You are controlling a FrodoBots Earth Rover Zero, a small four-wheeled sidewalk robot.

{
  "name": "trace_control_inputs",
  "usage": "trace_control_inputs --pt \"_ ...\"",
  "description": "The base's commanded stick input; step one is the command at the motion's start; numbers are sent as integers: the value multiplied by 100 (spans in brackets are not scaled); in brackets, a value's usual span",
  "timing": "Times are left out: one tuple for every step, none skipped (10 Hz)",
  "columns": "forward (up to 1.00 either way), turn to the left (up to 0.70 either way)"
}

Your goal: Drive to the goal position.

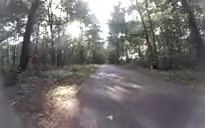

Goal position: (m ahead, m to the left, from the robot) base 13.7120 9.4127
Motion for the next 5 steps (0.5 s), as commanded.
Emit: trace_control_inputs --pt "70 -2" --pt "70 -3" --pt "70 -24" --pt "70 -18" --pt "70 -8"
